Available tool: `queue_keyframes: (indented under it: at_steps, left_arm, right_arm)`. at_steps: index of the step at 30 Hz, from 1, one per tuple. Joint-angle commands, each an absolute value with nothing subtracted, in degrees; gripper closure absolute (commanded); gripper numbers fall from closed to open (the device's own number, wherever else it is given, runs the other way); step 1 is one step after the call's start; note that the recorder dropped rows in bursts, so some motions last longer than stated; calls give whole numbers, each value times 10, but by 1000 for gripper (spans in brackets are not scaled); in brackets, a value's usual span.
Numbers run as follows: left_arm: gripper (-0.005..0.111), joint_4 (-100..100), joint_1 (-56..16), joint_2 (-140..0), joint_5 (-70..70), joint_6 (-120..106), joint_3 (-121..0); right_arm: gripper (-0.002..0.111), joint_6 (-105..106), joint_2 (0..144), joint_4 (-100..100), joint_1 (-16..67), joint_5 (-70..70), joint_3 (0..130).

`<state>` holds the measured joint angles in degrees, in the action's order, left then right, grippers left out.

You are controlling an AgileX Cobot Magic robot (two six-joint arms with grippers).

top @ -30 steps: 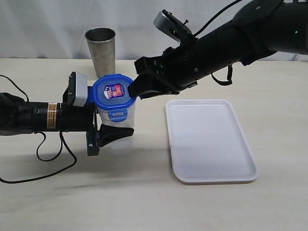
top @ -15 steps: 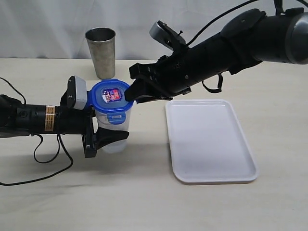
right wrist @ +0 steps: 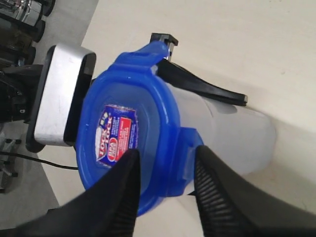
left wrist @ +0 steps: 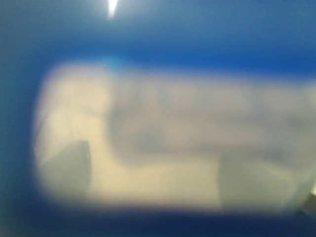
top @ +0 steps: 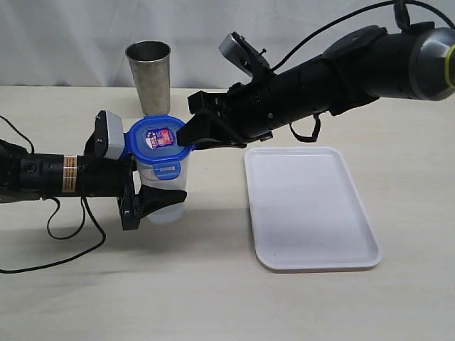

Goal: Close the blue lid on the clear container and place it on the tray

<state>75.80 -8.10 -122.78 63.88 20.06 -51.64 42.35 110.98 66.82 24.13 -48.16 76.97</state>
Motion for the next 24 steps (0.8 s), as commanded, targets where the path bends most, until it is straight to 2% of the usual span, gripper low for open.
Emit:
queue_keyframes:
  at_steps: [1,6,11,13,24]
  left_arm:
    - [107,753,-113,-1217,700,197,-520]
    - [107,753,-112,-1217,700,197,-520]
    - [107,750,-110,-1217,700,197,-520]
    - [107,746,-110,-1217,700,199,-520]
    - [107,742,-110,-1217,700,210,-520]
  right_arm:
    - [76,456,1134,685,268,-533,763]
    - [74,490,1126,667,257,-539,770]
    - [52,517,1093,652,241,-515,774]
    - [46,526,1076,634,238,-503,774]
    - [46,538,986,562,238,-466,781]
